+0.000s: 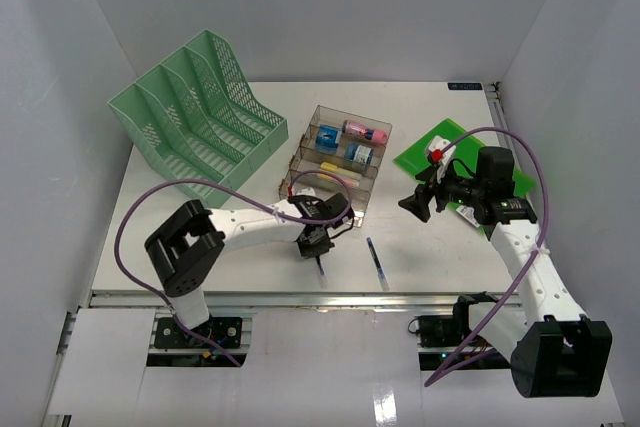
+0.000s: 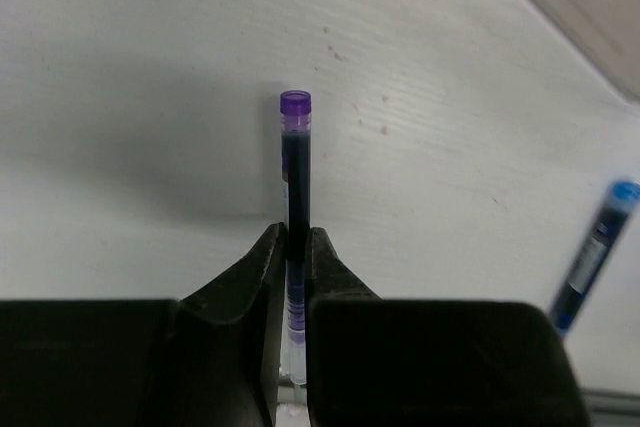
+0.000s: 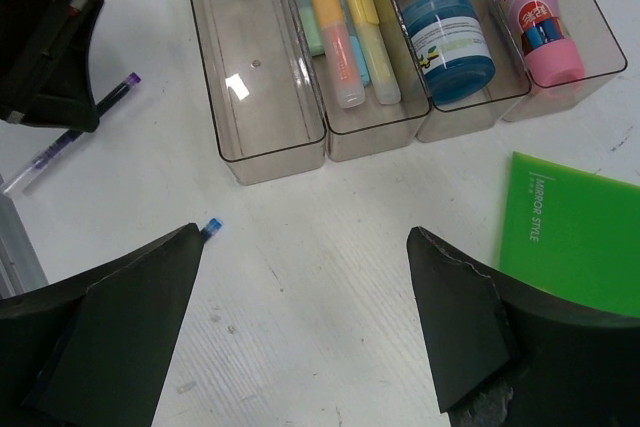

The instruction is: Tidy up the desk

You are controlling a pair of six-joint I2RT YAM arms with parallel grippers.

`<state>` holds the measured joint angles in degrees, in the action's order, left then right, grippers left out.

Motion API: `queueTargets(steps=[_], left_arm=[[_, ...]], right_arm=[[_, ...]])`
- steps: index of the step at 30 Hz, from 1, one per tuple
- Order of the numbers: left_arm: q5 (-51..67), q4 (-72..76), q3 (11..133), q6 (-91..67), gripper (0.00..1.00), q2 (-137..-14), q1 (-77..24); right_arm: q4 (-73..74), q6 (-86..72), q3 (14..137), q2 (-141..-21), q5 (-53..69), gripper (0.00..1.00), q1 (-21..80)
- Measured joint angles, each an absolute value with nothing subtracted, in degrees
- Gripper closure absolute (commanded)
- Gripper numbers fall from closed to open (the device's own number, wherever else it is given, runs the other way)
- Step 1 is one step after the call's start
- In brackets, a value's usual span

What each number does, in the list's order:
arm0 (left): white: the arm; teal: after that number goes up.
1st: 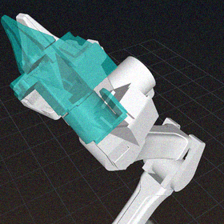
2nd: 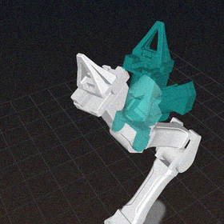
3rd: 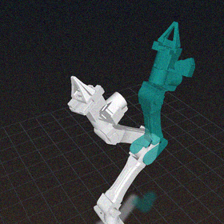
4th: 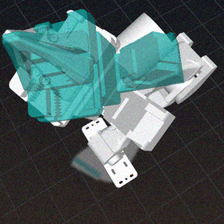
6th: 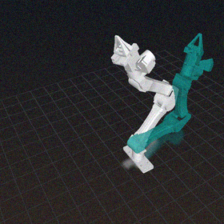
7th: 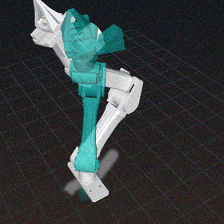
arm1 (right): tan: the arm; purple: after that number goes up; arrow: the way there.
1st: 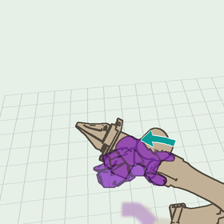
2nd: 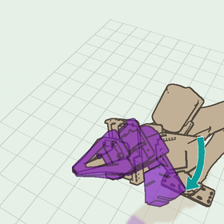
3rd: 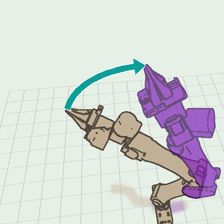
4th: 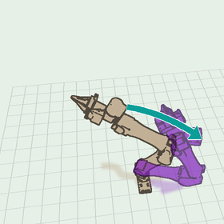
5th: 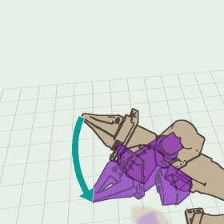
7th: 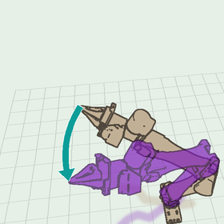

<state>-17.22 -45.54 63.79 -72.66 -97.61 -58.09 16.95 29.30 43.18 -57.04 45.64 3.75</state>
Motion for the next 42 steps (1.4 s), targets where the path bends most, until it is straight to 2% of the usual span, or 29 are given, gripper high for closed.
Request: queueTargets(steps=[6,10,15,21,23,29,33,42], left_arm=[[-17.2,-41.9,62.9,-77.4,1.00,-80.9,-55.7],[-15.4,-36.9,62.9,-81.6,1.00,-77.3,-47.0],[-14.6,-33.1,64.7,-88.5,1.00,-84.7,-38.3],[-15.2,-32.2,70.1,-95.7,1.00,-95.0,-38.0],[-15.2,-32.1,71.3,-97.1,0.95,-97.0,-38.0],[-15.1,-31.8,72.1,-99.9,0.59,-99.3,-38.0],[-14.6,-31.7,72.1,-100.8,0.42,-99.4,-38.0],[-13.1,-31.5,71.6,-99.9,0.40,-98.9,-38.0]], right_arm=[[16.9,29.3,43.2,-57.0,45.8,0.11,3.7],[16.5,29.1,42.9,-57.0,45.9,0.11,3.7],[16.3,29.0,42.2,-57.1,45.9,0.11,3.4],[16.1,28.9,42.2,-57.1,45.8,0.10,3.1],[16.1,28.9,42.2,-57.1,45.8,0.10,3.0],[16.1,29.0,42.2,-57.1,46.0,0.09,3.0],[16.2,29.3,42.1,-57.3,47.0,0.09,3.0],[23.7,37.9,42.5,-59.8,53.6,0.11,3.6]])
